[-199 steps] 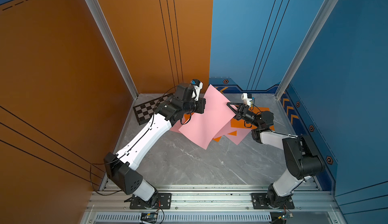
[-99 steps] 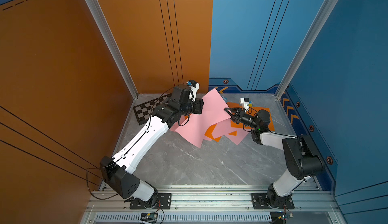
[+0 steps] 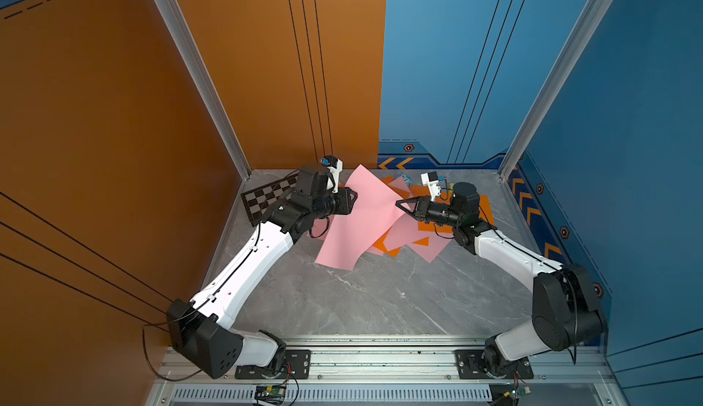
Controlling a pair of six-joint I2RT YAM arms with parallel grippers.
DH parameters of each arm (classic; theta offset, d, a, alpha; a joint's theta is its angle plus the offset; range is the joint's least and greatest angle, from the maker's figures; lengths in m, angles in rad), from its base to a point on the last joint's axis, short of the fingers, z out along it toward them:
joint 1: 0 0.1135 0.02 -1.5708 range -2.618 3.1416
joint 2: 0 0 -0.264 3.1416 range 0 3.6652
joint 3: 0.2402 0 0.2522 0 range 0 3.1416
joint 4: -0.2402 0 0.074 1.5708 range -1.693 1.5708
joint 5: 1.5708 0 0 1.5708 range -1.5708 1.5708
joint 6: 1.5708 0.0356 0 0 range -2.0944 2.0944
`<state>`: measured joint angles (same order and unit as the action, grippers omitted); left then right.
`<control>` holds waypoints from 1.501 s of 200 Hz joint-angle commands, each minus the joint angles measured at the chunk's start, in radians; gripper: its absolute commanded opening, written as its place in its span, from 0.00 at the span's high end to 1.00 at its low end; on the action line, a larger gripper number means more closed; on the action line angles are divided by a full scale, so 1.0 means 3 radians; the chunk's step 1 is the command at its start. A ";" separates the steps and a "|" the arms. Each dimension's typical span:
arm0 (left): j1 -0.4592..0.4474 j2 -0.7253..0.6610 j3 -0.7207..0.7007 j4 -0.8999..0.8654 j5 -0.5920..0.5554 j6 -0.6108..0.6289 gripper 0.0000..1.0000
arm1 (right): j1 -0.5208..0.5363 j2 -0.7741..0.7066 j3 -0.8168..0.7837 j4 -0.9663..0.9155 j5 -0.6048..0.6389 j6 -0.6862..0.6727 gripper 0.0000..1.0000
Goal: Sort the scattered colored papers by color
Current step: Place the colored paper at the center of the board.
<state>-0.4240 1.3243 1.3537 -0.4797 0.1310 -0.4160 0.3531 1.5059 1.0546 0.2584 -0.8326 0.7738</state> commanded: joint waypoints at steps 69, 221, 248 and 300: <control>0.1190 -0.1272 -0.1044 -0.0485 -0.0492 -0.0611 0.02 | 0.0747 0.0205 0.0823 -0.1603 0.0063 -0.1051 1.00; 0.1500 -0.1703 -0.1577 -0.0552 0.0390 -0.0564 0.02 | 0.1131 0.2778 0.2995 -0.2989 0.0180 -0.1743 1.00; 0.1495 -0.1748 -0.1635 -0.0554 0.0408 -0.0569 0.02 | 0.1312 0.3089 0.3476 -0.2986 0.0184 -0.1660 1.00; 0.1477 -0.1859 -0.1725 -0.0551 0.0479 -0.0568 0.02 | 0.1446 0.3785 0.4602 -0.3009 0.0030 -0.1377 1.00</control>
<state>0.0254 0.7910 0.8501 -0.6342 0.2398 -0.5995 0.7811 2.5645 2.3215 -0.6125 -0.7856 0.3115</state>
